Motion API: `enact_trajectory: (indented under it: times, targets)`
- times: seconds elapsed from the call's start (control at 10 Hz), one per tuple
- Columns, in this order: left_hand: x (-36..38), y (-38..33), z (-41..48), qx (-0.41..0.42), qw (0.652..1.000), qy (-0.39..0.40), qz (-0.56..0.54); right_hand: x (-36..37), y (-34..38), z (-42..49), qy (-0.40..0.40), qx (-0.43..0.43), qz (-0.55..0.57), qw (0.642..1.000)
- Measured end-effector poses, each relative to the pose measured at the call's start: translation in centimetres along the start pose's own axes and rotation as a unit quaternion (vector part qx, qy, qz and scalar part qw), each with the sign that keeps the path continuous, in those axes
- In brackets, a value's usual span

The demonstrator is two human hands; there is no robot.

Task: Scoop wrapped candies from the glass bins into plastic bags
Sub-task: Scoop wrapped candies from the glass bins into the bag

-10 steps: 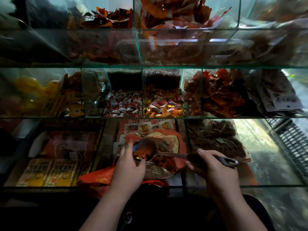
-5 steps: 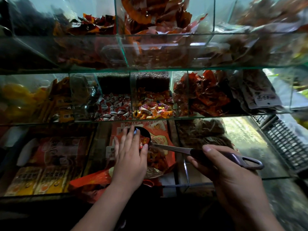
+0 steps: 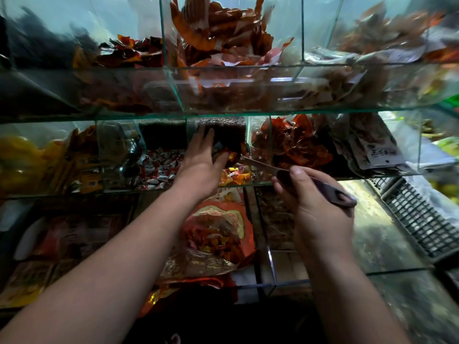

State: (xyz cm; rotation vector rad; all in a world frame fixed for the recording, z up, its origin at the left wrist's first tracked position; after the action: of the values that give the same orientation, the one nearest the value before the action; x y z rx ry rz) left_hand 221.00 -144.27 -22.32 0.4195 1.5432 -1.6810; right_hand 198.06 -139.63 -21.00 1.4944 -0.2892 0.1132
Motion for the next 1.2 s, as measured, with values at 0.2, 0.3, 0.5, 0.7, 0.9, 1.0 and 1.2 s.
enact_trajectory:
  times: [0.2, 0.3, 0.5, 0.7, 0.9, 1.0, 1.2]
  targets:
    - [-1.6, 1.2, -2.0, -0.044, 0.990, -0.047, -0.122, 2.4, -0.5, 1.8, 0.133, -0.343, -0.419, 0.830]
    - [-1.4, 1.5, -4.0, -0.049, 0.990, -0.050, -0.118, 1.7, 0.5, 0.5, 0.143, -0.376, -0.457, 0.794]
    - [-1.2, 1.6, -7.3, -0.020, 0.990, -0.061, -0.126, 0.2, 3.8, -4.2, 0.196, -0.209, -0.374, 0.882]
    - [-2.0, 4.9, -12.2, -0.085, 0.984, -0.101, -0.120, -0.3, 6.3, -8.7, 0.285, 0.091, -0.165, 0.940]
    - [0.4, 6.8, -15.6, -0.161, 0.979, -0.067, -0.107, -1.8, 5.9, -7.7, 0.246, -0.246, -0.461, 0.816]
    - [1.6, 7.2, -15.9, -0.183, 0.975, -0.057, -0.111, 1.1, 1.2, -6.5, 0.295, -0.237, -0.505, 0.775]
    - [3.1, 8.4, -16.2, -0.214, 0.970, -0.014, -0.112, 4.3, -10.3, -4.1, 0.359, -0.173, -0.604, 0.690]
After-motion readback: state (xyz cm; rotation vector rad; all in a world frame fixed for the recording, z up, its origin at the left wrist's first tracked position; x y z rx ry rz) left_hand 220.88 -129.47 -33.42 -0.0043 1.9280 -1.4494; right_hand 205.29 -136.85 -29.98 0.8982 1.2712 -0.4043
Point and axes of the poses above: each hand's wrist, its own z-axis towards the middle knuckle, its own x-axis out of the palm, y = z × x, the point moved 3 cm from there along z, towards the middle knuckle, and after that the axes turned 9 degrees about -z, right-handed, at the moved point
